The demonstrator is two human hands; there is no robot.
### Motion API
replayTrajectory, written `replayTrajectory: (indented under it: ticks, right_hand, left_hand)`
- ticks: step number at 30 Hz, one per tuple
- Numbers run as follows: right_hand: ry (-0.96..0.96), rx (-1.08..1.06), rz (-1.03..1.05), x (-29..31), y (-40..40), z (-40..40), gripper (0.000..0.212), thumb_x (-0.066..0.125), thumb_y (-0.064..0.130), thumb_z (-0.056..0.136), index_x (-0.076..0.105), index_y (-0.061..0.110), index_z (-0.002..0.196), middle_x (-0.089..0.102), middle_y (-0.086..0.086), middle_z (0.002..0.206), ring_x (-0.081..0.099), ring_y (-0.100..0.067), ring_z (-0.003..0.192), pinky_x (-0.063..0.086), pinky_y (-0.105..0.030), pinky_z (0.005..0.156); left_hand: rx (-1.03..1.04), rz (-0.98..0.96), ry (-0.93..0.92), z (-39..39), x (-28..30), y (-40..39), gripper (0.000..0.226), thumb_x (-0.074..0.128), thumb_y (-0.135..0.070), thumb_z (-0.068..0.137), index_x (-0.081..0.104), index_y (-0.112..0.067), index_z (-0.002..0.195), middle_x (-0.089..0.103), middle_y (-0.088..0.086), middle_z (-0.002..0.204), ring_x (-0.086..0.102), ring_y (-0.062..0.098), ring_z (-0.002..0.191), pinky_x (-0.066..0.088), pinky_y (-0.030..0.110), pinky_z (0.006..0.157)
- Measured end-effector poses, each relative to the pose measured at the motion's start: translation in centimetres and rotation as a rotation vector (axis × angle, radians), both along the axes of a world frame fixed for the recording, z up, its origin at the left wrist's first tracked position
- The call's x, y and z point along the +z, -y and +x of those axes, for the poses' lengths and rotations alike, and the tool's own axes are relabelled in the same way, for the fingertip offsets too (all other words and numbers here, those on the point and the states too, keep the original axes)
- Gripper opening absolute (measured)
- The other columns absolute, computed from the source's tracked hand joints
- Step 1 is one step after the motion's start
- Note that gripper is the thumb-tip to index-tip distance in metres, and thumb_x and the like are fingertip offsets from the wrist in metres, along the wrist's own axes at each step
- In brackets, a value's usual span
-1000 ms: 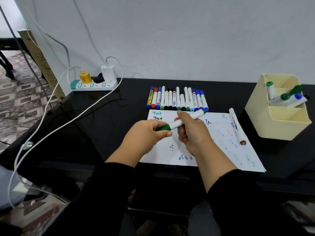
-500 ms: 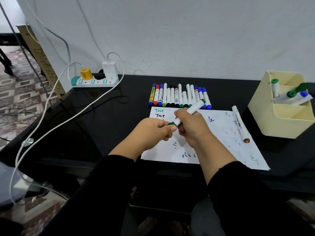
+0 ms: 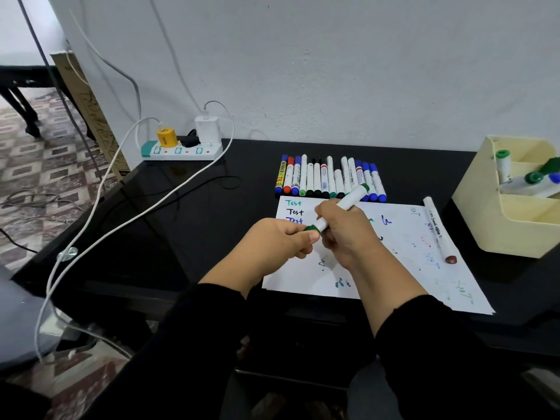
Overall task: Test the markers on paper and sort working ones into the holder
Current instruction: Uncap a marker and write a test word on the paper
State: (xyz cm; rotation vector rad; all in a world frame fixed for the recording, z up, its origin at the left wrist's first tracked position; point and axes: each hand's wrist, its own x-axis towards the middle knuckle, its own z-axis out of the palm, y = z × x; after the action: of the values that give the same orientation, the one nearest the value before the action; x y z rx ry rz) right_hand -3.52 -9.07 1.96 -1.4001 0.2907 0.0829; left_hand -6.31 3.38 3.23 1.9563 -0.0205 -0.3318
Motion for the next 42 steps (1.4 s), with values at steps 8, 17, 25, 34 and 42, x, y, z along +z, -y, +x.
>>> replayTrajectory:
  ticks: [8, 17, 25, 34, 42]
  right_hand:
    - [-0.110, -0.040, -0.076, 0.4, -0.8, -0.4, 0.016, 0.051, 0.010, 0.086, 0.045, 0.013, 0.072, 0.039, 0.010, 0.029, 0.031, -0.008, 0.038, 0.027, -0.022, 0.045]
    - [-0.153, -0.203, -0.029, 0.0, 0.9, 0.5, 0.012, 0.053, 0.014, 0.087, 0.047, 0.013, 0.077, 0.042, 0.004, 0.043, 0.033, -0.009, 0.042, 0.026, -0.020, 0.042]
    - [-0.128, -0.178, 0.043, -0.8, 1.6, 1.0, 0.025, 0.060, 0.022, 0.087, 0.046, 0.015, 0.067, 0.030, 0.008, 0.032, 0.022, -0.007, 0.030, 0.021, -0.018, 0.035]
    - [0.089, -0.153, -0.178, -2.2, 1.4, -1.2, 0.024, 0.070, 0.032, 0.083, 0.058, 0.018, 0.067, 0.057, 0.001, 0.055, 0.047, -0.010, 0.052, 0.038, -0.024, 0.054]
    - [0.195, -0.079, -0.474, -2.9, -0.6, -1.3, 0.032, 0.064, 0.029, 0.086, 0.044, 0.014, 0.065, 0.057, -0.001, 0.057, 0.048, -0.004, 0.046, 0.040, -0.018, 0.048]
  left_hand:
    - [0.016, 0.122, 0.033, -0.2, -0.4, -0.2, 0.013, 0.060, -0.031, 0.089, 0.066, -0.025, 0.081, 0.068, -0.001, 0.079, 0.064, 0.014, 0.077, 0.051, 0.033, 0.086]
    - [0.046, 0.168, 0.092, -0.5, -0.5, -1.4, 0.016, 0.062, -0.032, 0.087, 0.069, -0.021, 0.080, 0.068, -0.002, 0.076, 0.058, 0.010, 0.068, 0.048, 0.026, 0.076]
    - [0.166, 0.356, 0.222, 0.1, -1.4, -2.3, 0.022, 0.061, -0.038, 0.087, 0.065, -0.029, 0.107, 0.062, -0.016, 0.087, 0.056, 0.004, 0.080, 0.044, 0.023, 0.069]
    - [0.191, 0.594, 0.388, 1.3, -4.8, -4.3, 0.040, 0.057, -0.030, 0.092, 0.053, -0.023, 0.131, 0.056, -0.001, 0.123, 0.051, 0.015, 0.111, 0.037, 0.022, 0.089]
    - [0.132, 0.582, 0.287, 2.1, -6.8, -5.1, 0.030, 0.050, -0.039, 0.094, 0.056, -0.031, 0.123, 0.030, -0.003, 0.152, 0.015, 0.019, 0.144, 0.008, 0.037, 0.117]
